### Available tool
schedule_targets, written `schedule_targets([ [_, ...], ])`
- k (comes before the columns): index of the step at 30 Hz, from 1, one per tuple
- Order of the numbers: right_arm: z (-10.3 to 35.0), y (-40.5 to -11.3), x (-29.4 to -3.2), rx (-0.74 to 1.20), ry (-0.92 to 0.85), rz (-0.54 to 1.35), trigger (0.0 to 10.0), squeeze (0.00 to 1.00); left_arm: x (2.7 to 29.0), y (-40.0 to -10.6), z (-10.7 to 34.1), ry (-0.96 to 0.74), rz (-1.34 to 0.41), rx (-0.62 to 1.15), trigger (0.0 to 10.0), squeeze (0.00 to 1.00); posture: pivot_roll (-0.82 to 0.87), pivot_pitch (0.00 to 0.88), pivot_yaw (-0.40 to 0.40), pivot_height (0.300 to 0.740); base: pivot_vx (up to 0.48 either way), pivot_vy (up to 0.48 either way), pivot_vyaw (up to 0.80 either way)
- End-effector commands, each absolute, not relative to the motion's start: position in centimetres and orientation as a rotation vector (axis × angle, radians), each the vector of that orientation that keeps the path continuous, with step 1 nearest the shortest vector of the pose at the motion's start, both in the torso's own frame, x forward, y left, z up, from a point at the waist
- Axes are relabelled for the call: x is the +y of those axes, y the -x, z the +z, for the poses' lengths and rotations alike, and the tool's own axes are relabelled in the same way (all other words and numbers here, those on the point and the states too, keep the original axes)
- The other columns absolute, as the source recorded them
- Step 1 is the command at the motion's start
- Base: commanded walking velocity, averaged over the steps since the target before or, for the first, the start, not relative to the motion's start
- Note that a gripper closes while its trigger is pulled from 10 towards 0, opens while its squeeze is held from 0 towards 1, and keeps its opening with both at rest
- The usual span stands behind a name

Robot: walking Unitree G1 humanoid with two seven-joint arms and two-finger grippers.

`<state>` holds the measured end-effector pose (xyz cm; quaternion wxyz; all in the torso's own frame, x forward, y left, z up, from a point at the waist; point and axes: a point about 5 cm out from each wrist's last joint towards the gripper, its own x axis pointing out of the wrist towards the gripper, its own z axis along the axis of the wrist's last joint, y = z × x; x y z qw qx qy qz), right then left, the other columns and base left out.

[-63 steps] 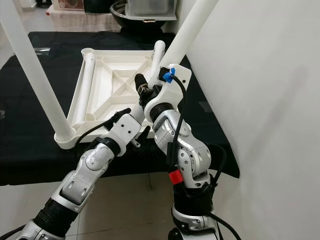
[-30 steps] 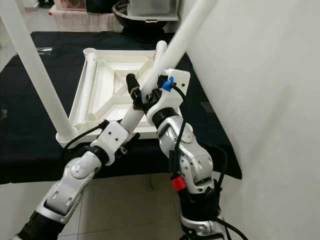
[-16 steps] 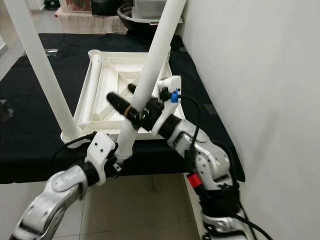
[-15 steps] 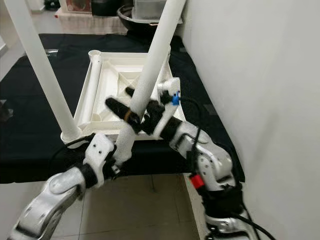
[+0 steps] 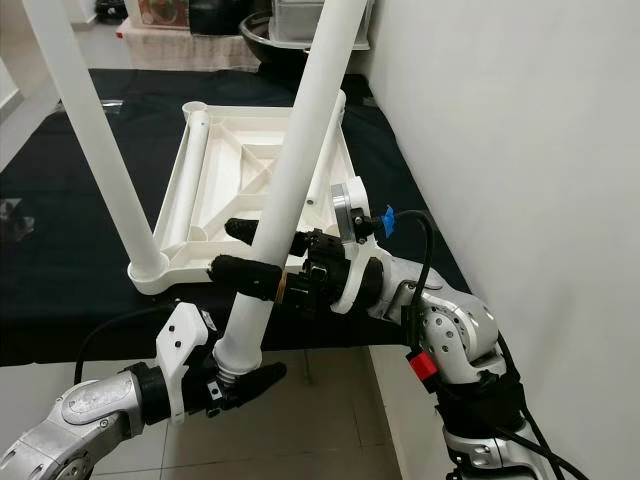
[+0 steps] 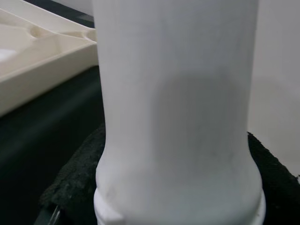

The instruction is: Building children table

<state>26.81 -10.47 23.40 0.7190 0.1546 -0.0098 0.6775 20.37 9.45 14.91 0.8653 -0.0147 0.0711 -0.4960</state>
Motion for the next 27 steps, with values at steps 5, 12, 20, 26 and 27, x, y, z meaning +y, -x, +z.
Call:
schedule_targets([
  [5, 22.7, -26.5, -10.2, 0.018, -0.338, 1.588, 10.0, 0.0, 9.1, -19.0, 14.8, 0.13, -1.08, 0.206, 10.0, 0.0, 0.1, 0.087, -0.045, 0.74, 0.0, 0.0, 0.0],
  [12, 22.5, -26.3, -9.9, 0.033, -0.338, 1.616, 10.0, 0.0, 9.0, -18.4, 15.0, 0.121, -1.125, 0.213, 10.0, 0.0, 0.1, 0.089, -0.046, 0.74, 0.0, 0.0, 0.0],
  [20, 22.3, -26.5, -9.8, 0.053, -0.384, 1.632, 10.0, 0.0, 9.3, -18.2, 15.0, 0.059, -1.171, 0.226, 10.0, 0.0, 0.1, 0.09, -0.045, 0.74, 0.0, 0.0, 0.0],
  [26, 22.4, -26.6, -9.6, 0.048, -0.406, 1.636, 10.0, 0.0, 9.1, -18.1, 14.9, 0.054, -1.18, 0.226, 10.0, 0.0, 0.1, 0.09, -0.046, 0.74, 0.0, 0.0, 0.0],
  [27, 22.4, -26.6, -9.6, 0.048, -0.406, 1.636, 10.0, 0.0, 9.1, -18.1, 14.9, 0.054, -1.18, 0.226, 10.0, 0.0, 0.1, 0.09, -0.046, 0.74, 0.0, 0.0, 0.0],
])
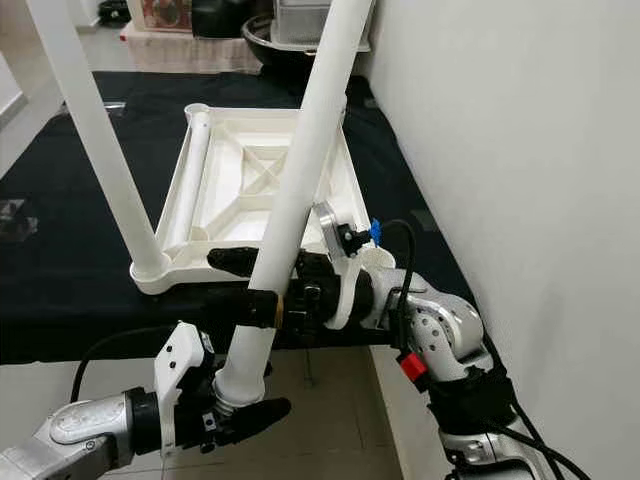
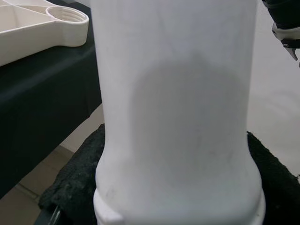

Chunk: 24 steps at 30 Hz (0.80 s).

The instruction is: Building children table

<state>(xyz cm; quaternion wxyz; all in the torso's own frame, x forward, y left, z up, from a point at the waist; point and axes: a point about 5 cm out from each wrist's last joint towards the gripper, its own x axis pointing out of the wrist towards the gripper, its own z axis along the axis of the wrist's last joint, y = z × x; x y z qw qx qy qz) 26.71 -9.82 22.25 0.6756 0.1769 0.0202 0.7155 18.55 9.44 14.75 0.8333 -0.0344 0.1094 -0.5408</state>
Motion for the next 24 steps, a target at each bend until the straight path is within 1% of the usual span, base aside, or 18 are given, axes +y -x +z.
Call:
schedule_targets([
  [1, 22.41, -26.64, -9.53, 0.05, -0.409, 1.636, 10.0, 0.0, 9.03, -18.08, 14.86, 0.051, -1.182, 0.226, 10.0, 0.0, 0.1, 0.089, -0.047, 0.74, 0.0, 0.0, 0.0],
  [12, 22.51, -26.46, -9.29, 0.044, -0.421, 1.659, 10.0, 0.0, 8.86, -17.85, 14.66, 0.081, -1.183, 0.235, 10.0, 0.0, 0.1, 0.075, -0.047, 0.74, 0.0, 0.0, 0.0],
  [13, 22.51, -26.38, -9.28, 0.044, -0.423, 1.666, 7.7, 0.0, 8.87, -17.73, 14.6, 0.077, -1.187, 0.238, 10.0, 0.0, 0.1, 0.073, -0.046, 0.74, 0.0, 0.0, 0.0],
  [14, 22.51, -26.38, -9.28, 0.044, -0.423, 1.666, 7.7, 0.0, 8.87, -17.73, 14.6, 0.077, -1.187, 0.238, 10.0, 0.0, 0.1, 0.073, -0.046, 0.74, 0.0, 0.0, 0.0],
  [15, 22.51, -26.3, -9.28, 0.044, -0.425, 1.674, 0.4, 0.0, 8.89, -17.65, 14.56, 0.073, -1.19, 0.24, 10.0, 0.0, 0.09, 0.074, -0.048, 0.74, 0.0, 0.0, 0.0],
  [16, 22.5, -26.21, -9.28, 0.046, -0.426, 1.682, 0.0, 0.0, 8.93, -17.59, 14.51, 0.079, -1.187, 0.244, 10.0, 0.0, 0.09, 0.075, -0.047, 0.74, 0.0, 0.0, 0.0],
  [24, 22.43, -25.86, -9.33, 0.053, -0.433, 1.71, 0.0, 0.0, 9.1, -17.55, 14.42, 0.075, -1.181, 0.247, 10.0, 0.0, 0.1, 0.072, -0.048, 0.74, 0.0, 0.0, 0.0],
])
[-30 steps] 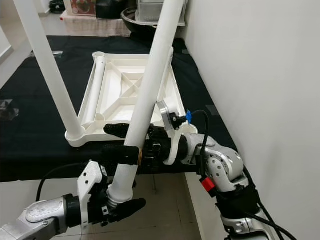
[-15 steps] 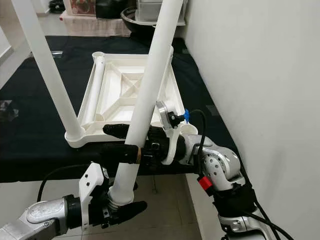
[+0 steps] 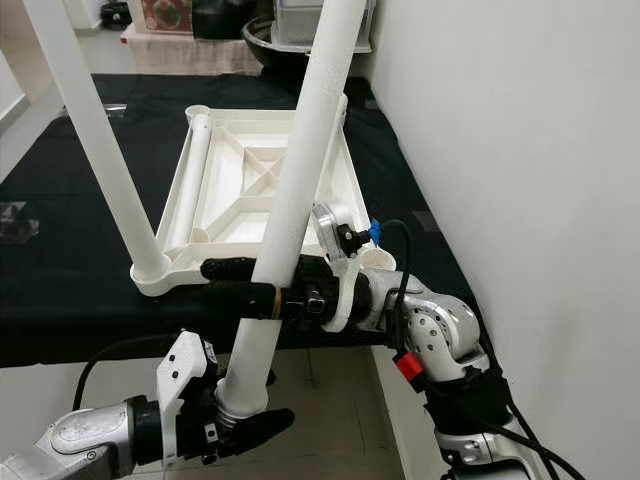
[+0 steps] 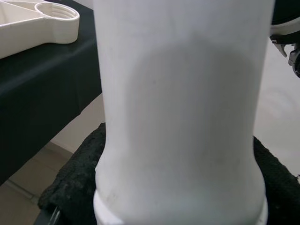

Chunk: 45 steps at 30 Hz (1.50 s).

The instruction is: Building children table

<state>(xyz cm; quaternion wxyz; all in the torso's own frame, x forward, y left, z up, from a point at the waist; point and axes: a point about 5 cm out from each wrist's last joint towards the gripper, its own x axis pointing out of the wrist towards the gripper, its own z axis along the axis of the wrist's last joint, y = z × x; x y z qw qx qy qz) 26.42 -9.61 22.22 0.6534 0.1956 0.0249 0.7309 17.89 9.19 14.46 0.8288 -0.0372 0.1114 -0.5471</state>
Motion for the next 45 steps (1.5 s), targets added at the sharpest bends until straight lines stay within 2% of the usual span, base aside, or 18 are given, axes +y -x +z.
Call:
schedule_targets([
  [1, 22.4, -25.8, -9.3, 0.056, -0.433, 1.712, 0.0, 0.0, 9.2, -17.5, 14.4, 0.075, -1.183, 0.25, 10.0, 0.0, 0.1, 0.072, -0.047, 0.74, 0.0, 0.0, 0.0],
  [12, 22.2, -25.6, -9.3, 0.07, -0.441, 1.724, 0.0, 0.0, 9.5, -18.0, 14.0, 0.097, -1.151, 0.319, 10.0, 0.0, 0.1, 0.08, -0.046, 0.74, 0.0, 0.0, 0.0],
  [13, 22.2, -25.6, -9.3, 0.071, -0.444, 1.724, 0.0, 0.0, 9.6, -18.0, 14.0, 0.099, -1.148, 0.325, 10.0, 1.0, 0.1, 0.082, -0.046, 0.74, 0.0, 0.0, 0.0],
  [21, 22.4, -25.8, -9.6, 0.06, -0.432, 1.715, 0.0, 0.0, 10.0, -18.0, 13.8, 0.08, -1.148, 0.331, 10.0, 1.0, 0.1, 0.084, -0.046, 0.74, 0.0, 0.0, 0.0],
  [22, 22.6, -26.1, -9.8, 0.051, -0.423, 1.701, 0.0, 0.0, 10.2, -17.9, 13.6, 0.076, -1.149, 0.339, 10.0, 0.0, 0.1, 0.084, -0.048, 0.74, 0.0, 0.0, 0.0],
  [26, 22.7, -26.3, -10.0, 0.045, -0.421, 1.692, 0.0, 0.0, 10.3, -17.8, 13.6, 0.087, -1.154, 0.344, 10.0, 0.0, 0.1, 0.084, -0.048, 0.74, 0.0, 0.0, 0.0],
  [31, 23.4, -29.6, -12.8, -0.007, -0.301, 1.496, 0.0, 0.0, 10.9, -17.4, 12.9, 0.061, -1.142, 0.39, 10.0, 0.0, 0.1, 0.086, -0.054, 0.74, 0.0, 0.0, 0.0],
  [35, 23.7, -30.4, -13.6, -0.02, -0.272, 1.445, 0.0, 0.0, 11.1, -17.2, 12.7, 0.065, -1.137, 0.398, 10.0, 0.0, 0.1, 0.085, -0.054, 0.74, 0.0, 0.0, 0.0],
  [38, 24.2, -32.5, -15.5, -0.051, -0.174, 1.238, 0.0, 0.0, 11.0, -16.9, 12.4, 0.048, -1.13, 0.398, 10.0, 0.0, 0.11, 0.085, -0.054, 0.74, 0.0, 0.0, 0.0],
  [39, 24.2, -32.5, -15.5, -0.051, -0.174, 1.238, 0.0, 0.0, 11.0, -16.9, 12.4, 0.048, -1.13, 0.398, 10.0, 0.0, 0.11, 0.085, -0.054, 0.74, 0.0, 0.0, 0.0],
  [41, 25.3, -34.1, -16.3, -0.098, -0.14, 1.064, 0.0, 0.0, 10.7, -17.2, 12.5, 0.042, -1.11, 0.363, 10.0, 0.0, 0.11, 0.087, -0.055, 0.74, 0.0, 0.0, 0.0],
  [43, 25.3, -34.1, -16.3, -0.098, -0.14, 1.064, 0.0, 0.0, 10.7, -17.2, 12.5, 0.042, -1.11, 0.363, 10.0, 0.0, 0.11, 0.087, -0.055, 0.74, 0.0, 0.0, 0.0],
  [44, 26.2, -35.4, -16.6, -0.134, -0.126, 0.908, 0.0, 0.0, 10.4, -17.6, 12.8, 0.026, -1.086, 0.325, 10.0, 0.0, 0.11, 0.09, -0.051, 0.74, 0.0, 0.0, 0.0],
  [45, 26.2, -35.4, -16.6, -0.134, -0.126, 0.908, 0.0, 0.0, 10.4, -17.6, 12.8, 0.026, -1.086, 0.325, 10.0, 0.0, 0.11, 0.09, -0.051, 0.74, 0.0, 0.0, 0.0],
])
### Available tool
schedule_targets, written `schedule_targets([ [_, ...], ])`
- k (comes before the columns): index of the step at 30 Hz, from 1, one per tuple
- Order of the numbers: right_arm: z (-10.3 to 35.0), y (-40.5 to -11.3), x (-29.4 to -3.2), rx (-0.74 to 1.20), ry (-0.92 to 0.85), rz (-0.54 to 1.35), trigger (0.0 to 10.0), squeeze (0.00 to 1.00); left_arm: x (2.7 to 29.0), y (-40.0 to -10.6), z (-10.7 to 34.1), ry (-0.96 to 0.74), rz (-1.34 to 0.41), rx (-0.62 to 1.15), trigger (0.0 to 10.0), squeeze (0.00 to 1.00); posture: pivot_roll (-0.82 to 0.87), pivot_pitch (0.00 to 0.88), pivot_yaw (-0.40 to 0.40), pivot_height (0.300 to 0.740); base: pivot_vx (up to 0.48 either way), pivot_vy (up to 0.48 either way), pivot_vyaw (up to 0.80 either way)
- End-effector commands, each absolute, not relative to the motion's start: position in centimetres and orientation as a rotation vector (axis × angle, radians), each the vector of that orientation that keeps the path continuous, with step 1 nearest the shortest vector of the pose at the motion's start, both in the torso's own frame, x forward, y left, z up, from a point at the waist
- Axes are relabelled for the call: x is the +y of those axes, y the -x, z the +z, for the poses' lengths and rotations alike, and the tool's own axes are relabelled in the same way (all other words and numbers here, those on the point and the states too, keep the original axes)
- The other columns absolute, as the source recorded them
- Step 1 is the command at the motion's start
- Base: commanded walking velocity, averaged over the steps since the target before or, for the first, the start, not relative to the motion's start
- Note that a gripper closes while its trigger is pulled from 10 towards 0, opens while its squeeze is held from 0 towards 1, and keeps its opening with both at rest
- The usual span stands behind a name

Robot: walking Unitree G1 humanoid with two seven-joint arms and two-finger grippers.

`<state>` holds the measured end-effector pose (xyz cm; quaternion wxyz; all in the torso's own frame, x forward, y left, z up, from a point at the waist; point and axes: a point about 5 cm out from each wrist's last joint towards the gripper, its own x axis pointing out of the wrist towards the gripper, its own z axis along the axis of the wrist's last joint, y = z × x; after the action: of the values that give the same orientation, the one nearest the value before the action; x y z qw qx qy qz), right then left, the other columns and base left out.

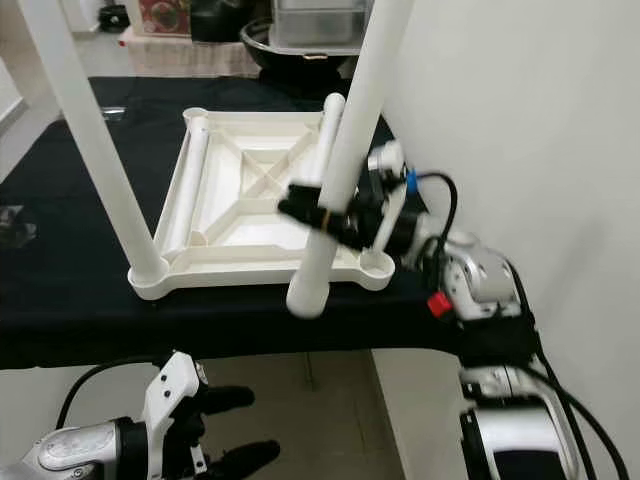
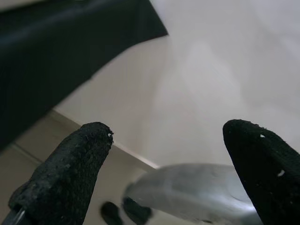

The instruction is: Building children table

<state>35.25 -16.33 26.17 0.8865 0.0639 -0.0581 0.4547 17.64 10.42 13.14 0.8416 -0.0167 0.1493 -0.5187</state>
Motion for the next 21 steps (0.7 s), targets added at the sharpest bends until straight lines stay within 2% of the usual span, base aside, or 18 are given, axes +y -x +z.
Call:
schedule_targets([
  [1, 27.0, -36.8, -17.2, -0.166, -0.106, 0.723, 0.0, 0.0, 10.1, -18.2, 13.2, 0.031, -1.042, 0.279, 10.0, 0.0, 0.1, 0.09, -0.049, 0.74, 0.0, 0.0, 0.0],
  [2, 27.5, -37.8, -17.5, -0.196, -0.049, 0.563, 0.0, 0.0, 9.8, -18.9, 13.7, 0.027, -0.991, 0.229, 10.0, 0.0, 0.11, 0.094, -0.047, 0.74, 0.0, 0.0, 0.0],
  [6, 28.1, -38.5, -17.4, -0.243, 0.02, 0.422, 0.0, 0.0, 9.4, -19.8, 14.3, 0.047, -0.915, 0.175, 10.0, 0.0, 0.11, 0.098, -0.052, 0.74, 0.0, 0.0, 0.0],
  [9, 27.8, -39.3, -16.9, -0.299, 0.165, 0.196, 0.0, 0.0, 8.9, -20.3, 14.6, 0.057, -0.832, 0.127, 10.0, 0.0, 0.11, 0.118, -0.055, 0.74, 0.0, 0.0, 0.0],
  [11, 27.8, -39.3, -16.9, -0.299, 0.165, 0.196, 0.0, 0.0, 8.9, -20.3, 14.6, 0.057, -0.832, 0.127, 10.0, 0.0, 0.11, 0.118, -0.055, 0.74, 0.0, 0.0, 0.0],
  [15, 26.3, -39.9, -16.8, -0.299, 0.332, 0.018, 0.0, 0.0, 8.3, -20.0, 14.5, 0.07, -0.801, 0.114, 10.0, 0.0, 0.12, 0.143, -0.064, 0.74, 0.0, 0.0, 0.0],
  [17, 26.3, -39.9, -16.8, -0.299, 0.332, 0.018, 0.0, 0.0, 8.3, -20.0, 14.5, 0.07, -0.801, 0.114, 10.0, 0.0, 0.12, 0.143, -0.064, 0.74, 0.0, 0.0, 0.0],
  [19, 25.2, -40.1, -17.1, -0.303, 0.486, -0.11, 0.0, 0.0, 7.8, -19.5, 14.7, 0.075, -0.799, 0.11, 10.0, 0.0, 0.13, 0.164, -0.069, 0.74, 0.0, 0.0, 0.0],
  [21, 24.8, -40.2, -17.1, -0.325, 0.552, -0.178, 0.0, 0.0, 7.5, -19.2, 14.8, 0.076, -0.796, 0.105, 10.0, 0.0, 0.13, 0.164, -0.069, 0.74, 0.0, 0.0, 0.0],
])
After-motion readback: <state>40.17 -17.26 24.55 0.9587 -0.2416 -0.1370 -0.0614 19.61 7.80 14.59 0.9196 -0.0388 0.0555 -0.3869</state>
